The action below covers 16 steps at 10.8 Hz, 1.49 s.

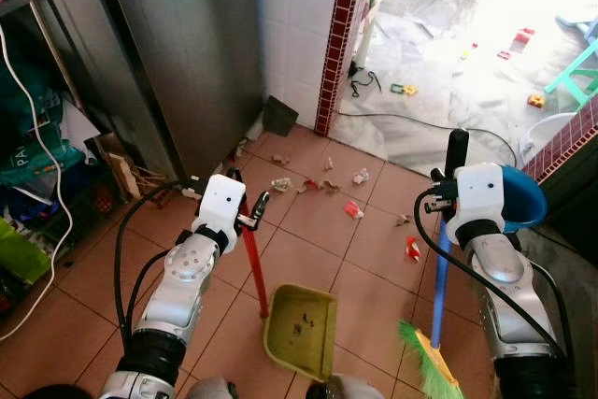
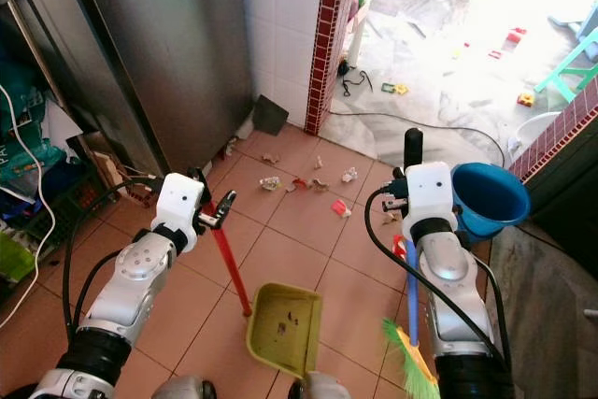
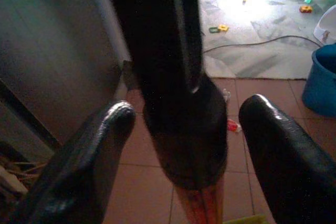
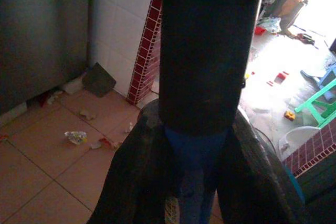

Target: Sweep floor

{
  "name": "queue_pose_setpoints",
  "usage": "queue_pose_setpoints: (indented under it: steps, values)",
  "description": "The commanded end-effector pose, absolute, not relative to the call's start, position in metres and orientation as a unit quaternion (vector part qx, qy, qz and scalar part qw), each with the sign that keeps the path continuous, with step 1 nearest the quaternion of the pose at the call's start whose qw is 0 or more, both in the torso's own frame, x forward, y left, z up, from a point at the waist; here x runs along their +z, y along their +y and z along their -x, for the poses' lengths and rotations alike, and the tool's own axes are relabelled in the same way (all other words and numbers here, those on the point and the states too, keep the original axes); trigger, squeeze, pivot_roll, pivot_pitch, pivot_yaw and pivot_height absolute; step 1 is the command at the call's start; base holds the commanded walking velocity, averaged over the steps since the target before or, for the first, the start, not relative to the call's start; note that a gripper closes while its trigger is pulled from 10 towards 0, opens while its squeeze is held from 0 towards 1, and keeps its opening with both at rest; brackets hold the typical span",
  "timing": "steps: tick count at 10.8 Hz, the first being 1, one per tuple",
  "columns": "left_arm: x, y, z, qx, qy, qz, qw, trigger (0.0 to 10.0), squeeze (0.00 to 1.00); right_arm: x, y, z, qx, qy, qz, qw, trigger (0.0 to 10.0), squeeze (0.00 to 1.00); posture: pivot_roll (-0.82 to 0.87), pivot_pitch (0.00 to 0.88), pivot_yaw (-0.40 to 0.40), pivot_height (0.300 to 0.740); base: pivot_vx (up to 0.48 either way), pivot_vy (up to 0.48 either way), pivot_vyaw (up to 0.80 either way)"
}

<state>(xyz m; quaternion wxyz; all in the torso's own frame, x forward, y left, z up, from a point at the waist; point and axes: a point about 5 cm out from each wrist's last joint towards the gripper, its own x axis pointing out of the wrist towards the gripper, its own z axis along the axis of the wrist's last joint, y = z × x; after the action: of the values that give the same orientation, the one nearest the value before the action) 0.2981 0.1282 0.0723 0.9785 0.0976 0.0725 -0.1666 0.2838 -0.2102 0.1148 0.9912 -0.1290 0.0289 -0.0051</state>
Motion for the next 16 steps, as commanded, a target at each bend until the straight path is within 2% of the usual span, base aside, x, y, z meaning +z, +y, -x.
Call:
queue_pose_setpoints:
  steps: [1, 2, 4, 5, 6, 7, 16]
  values:
    - [0.0731, 0.1258, -0.3004, -0.173, 0.072, -0.108, 0.976, 6.8, 0.0, 0.1216, -0.2148, -0.2851, -0.01, 0.018, 0.14, 0.99, 10.0, 0.0, -0.13, 0.037, -0.085, 0.74, 0.0, 0.0, 0.0]
    - [0.0729, 0.126, -0.3004, -0.173, 0.072, -0.111, 0.976, 10.0, 0.0, 0.1218, -0.2151, -0.2853, -0.01, 0.018, 0.141, 0.99, 10.0, 0.0, -0.13, 0.037, -0.085, 0.74, 0.0, 0.0, 0.0]
    - [0.0707, 0.127, -0.2994, -0.174, 0.069, -0.118, 0.975, 10.0, 0.0, 0.1217, -0.2143, -0.2855, -0.009, 0.018, 0.141, 0.99, 10.0, 0.0, -0.13, 0.038, -0.086, 0.74, 0.0, 0.0, 0.0]
    - [0.0705, 0.1268, -0.2996, -0.176, 0.066, -0.115, 0.975, 4.4, 0.0, 0.1215, -0.2141, -0.2853, -0.008, 0.018, 0.141, 0.99, 10.0, 0.0, -0.13, 0.038, -0.086, 0.74, 0.0, 0.0, 0.0]
    - [0.0702, 0.1266, -0.2997, -0.18, 0.063, -0.114, 0.975, 1.0, 0.0, 0.1216, -0.2141, -0.2853, -0.008, 0.018, 0.141, 0.99, 10.0, 0.0, -0.13, 0.038, -0.086, 0.74, 0.0, 0.0, 0.0]
    - [0.0694, 0.1262, -0.3, -0.179, 0.063, -0.114, 0.975, 0.0, 0.0, 0.1221, -0.2145, -0.2858, -0.008, 0.017, 0.142, 0.99, 10.0, 0.0, -0.13, 0.033, -0.086, 0.74, 0.0, 0.0, 0.0]
    - [0.0657, 0.1266, -0.3006, -0.179, 0.061, -0.109, 0.976, 0.0, 0.0, 0.1216, -0.2147, -0.2875, -0.005, 0.018, 0.145, 0.989, 10.0, 0.0, -0.13, 0.026, -0.091, 0.74, 0.0, 0.0, 0.0]
